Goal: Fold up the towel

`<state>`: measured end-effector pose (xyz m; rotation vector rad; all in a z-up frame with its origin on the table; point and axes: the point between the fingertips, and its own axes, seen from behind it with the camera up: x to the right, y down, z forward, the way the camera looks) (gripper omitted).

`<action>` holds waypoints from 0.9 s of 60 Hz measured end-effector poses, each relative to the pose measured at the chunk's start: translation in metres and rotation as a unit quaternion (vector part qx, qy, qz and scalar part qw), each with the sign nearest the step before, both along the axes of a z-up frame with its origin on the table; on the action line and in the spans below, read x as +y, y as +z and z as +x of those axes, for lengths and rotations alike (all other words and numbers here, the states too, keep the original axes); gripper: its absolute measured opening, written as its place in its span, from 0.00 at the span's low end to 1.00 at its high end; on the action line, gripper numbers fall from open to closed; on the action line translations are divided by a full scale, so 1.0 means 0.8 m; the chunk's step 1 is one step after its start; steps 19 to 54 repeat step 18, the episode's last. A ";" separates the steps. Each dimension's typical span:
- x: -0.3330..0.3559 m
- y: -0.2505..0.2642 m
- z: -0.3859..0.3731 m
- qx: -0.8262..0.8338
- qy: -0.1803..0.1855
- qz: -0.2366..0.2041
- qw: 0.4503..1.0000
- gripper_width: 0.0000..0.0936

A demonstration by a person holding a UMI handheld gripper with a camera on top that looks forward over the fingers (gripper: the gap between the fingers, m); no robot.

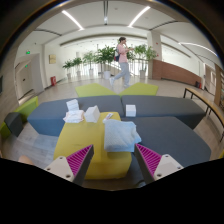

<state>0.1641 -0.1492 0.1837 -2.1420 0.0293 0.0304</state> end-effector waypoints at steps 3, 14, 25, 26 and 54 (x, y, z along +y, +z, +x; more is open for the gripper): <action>-0.010 0.002 0.000 -0.004 -0.001 -0.004 1.000 0.90; -0.019 -0.020 -0.004 0.005 0.003 -0.016 1.000 0.90; -0.021 -0.028 -0.004 0.023 -0.002 -0.021 0.999 0.90; -0.021 -0.028 -0.004 0.023 -0.002 -0.021 0.999 0.90; -0.021 -0.028 -0.004 0.023 -0.002 -0.021 0.999 0.90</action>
